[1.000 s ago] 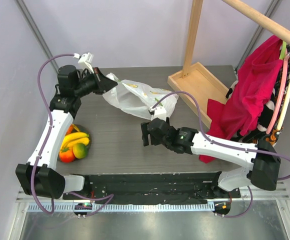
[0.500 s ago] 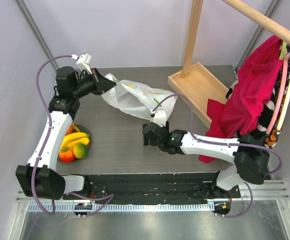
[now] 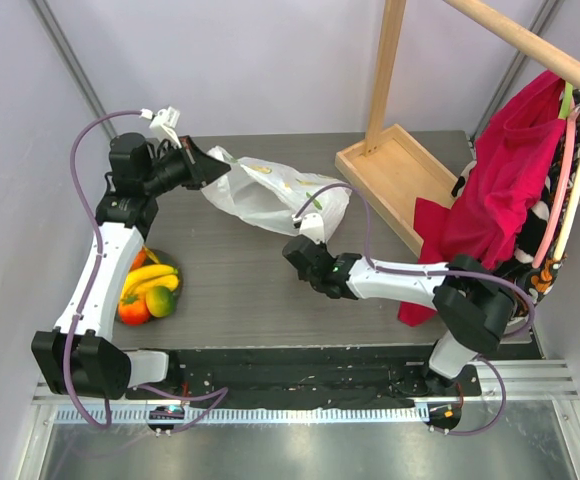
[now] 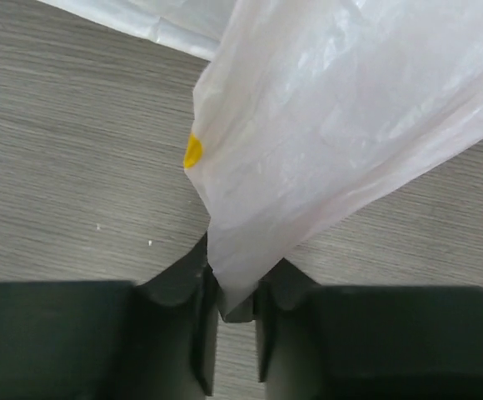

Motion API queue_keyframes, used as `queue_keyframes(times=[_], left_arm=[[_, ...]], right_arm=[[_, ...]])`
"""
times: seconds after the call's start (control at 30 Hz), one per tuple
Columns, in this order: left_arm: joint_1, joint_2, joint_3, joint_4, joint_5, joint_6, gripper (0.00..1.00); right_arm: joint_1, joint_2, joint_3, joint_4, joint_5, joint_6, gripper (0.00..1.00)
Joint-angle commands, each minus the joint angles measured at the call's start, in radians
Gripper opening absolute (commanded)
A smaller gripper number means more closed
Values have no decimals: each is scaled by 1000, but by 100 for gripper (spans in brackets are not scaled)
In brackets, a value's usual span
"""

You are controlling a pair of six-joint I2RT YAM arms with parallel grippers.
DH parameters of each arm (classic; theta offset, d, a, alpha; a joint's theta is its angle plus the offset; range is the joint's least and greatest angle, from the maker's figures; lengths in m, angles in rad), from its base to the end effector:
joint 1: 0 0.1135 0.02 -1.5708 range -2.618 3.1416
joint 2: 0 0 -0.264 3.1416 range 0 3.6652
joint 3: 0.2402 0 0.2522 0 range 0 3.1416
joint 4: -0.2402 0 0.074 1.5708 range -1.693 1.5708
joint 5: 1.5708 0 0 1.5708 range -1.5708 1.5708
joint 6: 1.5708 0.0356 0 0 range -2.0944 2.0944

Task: Place the fruits into the plastic bag

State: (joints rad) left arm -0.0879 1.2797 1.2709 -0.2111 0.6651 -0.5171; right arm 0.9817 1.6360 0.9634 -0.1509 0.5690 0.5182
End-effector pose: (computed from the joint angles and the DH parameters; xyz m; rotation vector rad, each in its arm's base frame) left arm 0.2862 -0.0473 0.4020 0.1029 1.8577 -1.0192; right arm 0.2031 0.2694 0.1950 -0.2627 2.2241 0.1185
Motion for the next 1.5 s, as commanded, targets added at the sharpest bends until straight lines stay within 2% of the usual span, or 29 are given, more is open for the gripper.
queue_keyframes(times=[0.0, 0.07, 0.13, 0.33, 0.37, 0.5, 0.57, 0.73, 0.83, 0.93, 0.97, 1.0, 1.03, 1.1, 1.13, 1.2, 1.33, 1.43, 1.47], left_arm=[[11, -31, 8, 65, 25, -3, 0], [14, -33, 19, 61, 21, 8, 0], [22, -37, 39, 13, -13, 52, 0], [27, -59, 143, -207, -261, 303, 0], [25, -68, 151, -227, -336, 331, 0], [25, -89, 137, -315, -458, 454, 0], [25, -103, 122, -314, -447, 477, 0], [24, -146, 131, -278, -190, 462, 0], [22, -152, 136, -252, -103, 433, 0], [22, -138, 133, -234, -27, 410, 0], [22, -135, 134, -232, -13, 408, 0], [20, -126, 134, -232, -7, 407, 0], [20, -120, 134, -232, -4, 410, 0], [20, -114, 130, -238, -4, 420, 0], [20, -114, 131, -243, -5, 434, 0], [22, -105, 128, -252, -9, 448, 0], [20, -105, 101, -248, 16, 470, 0], [20, -117, 68, -229, 28, 470, 0], [20, -118, 61, -222, 30, 470, 0]], right_arm=[[5, -100, 34, 83, -12, -130, 14], [3, -183, 64, 67, -23, -170, 5], [3, -278, 130, 7, -37, -197, 1], [2, -461, 354, -163, -125, -230, 1], [-1, -475, 371, -179, -135, -221, 1], [-12, -525, 397, -228, -144, -172, 1], [-24, -535, 383, -230, -168, -149, 1], [-43, -493, 364, -302, -205, -109, 1], [-43, -456, 357, -331, -302, -133, 6], [-43, -409, 365, -381, -428, -165, 20], [-44, -395, 368, -397, -451, -170, 33], [-43, -386, 377, -430, -469, -178, 40], [-41, -380, 380, -441, -504, -185, 52], [-37, -387, 386, -460, -534, -211, 62], [-35, -396, 391, -464, -556, -224, 71], [-34, -424, 411, -470, -600, -259, 79], [-34, -449, 457, -466, -580, -316, 90], [-35, -415, 495, -450, -450, -339, 97], [-37, -395, 508, -450, -349, -339, 98]])
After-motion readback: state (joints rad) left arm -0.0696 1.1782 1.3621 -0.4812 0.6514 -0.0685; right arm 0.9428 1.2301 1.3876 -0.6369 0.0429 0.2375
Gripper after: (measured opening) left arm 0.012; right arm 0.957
